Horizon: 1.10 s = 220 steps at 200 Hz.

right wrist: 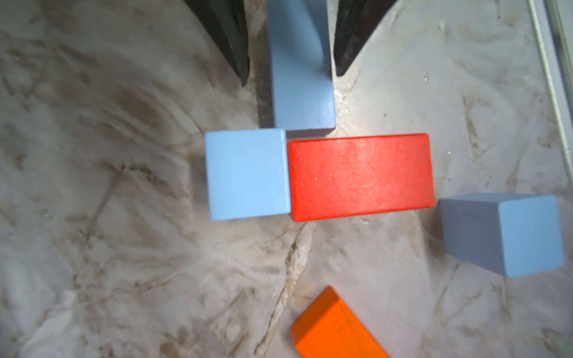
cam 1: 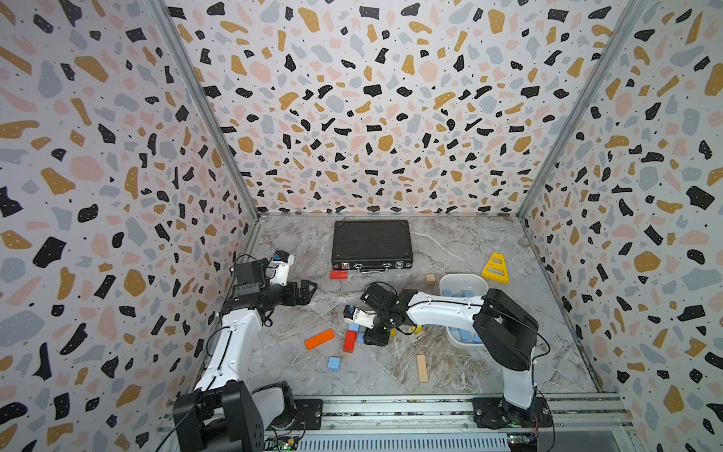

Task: Pick out the blue building blocks
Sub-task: Pick up the building block from the center of the board, then place the building block in the storage box.

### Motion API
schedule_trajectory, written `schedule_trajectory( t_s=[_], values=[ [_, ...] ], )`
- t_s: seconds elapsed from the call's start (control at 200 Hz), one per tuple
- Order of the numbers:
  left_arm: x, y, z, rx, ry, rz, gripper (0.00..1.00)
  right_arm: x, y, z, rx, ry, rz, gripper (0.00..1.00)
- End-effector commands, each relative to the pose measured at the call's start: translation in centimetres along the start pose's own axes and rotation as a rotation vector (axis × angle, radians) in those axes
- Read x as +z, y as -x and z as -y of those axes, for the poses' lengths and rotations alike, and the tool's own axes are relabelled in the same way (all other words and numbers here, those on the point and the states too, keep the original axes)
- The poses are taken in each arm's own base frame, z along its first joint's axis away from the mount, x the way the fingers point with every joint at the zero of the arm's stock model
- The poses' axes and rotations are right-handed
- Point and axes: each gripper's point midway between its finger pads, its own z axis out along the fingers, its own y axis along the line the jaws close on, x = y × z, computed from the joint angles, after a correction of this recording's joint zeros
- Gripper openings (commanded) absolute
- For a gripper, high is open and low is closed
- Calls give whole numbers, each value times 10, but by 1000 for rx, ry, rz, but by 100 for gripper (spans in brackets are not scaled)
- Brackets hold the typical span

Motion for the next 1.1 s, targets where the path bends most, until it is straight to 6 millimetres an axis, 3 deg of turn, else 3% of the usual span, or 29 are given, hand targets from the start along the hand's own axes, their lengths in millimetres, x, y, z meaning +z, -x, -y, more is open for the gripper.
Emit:
schedule_trajectory(
  t_s=[0.0,0.11,0.22,0.38,0.561,0.576,0.696,0.806,0.896,1.001,1.096],
  values=[
    [0,-1,2,-10,-17,9,100,-1,9,-4,-43,-17,6,46],
    [0,-1,2,-14,-23,9,100,5,5,-1,-48,-34,-14,42],
    [1,-2,3,-16,-31,9,100,8,2,4,-47,-67,-29,31],
    [3,-2,6,-34,-54,13,100,-4,10,13,-16,-129,-5,20],
    [5,2,18,-74,-134,31,100,-47,32,20,79,-162,98,17],
    [5,3,20,-77,-142,33,100,-55,31,33,113,-177,110,17],
    [12,1,42,-65,-223,16,100,-101,28,59,262,-218,187,17],
    [21,-5,75,-14,-337,-34,100,-142,4,86,429,-283,225,16],
    [29,-10,106,26,-430,-78,100,-173,-28,107,583,-350,244,16],
    [40,-19,132,73,-495,-134,100,-200,-77,125,774,-420,248,15],
    [46,-25,142,94,-513,-164,100,-214,-127,135,955,-463,225,15]
  ],
)
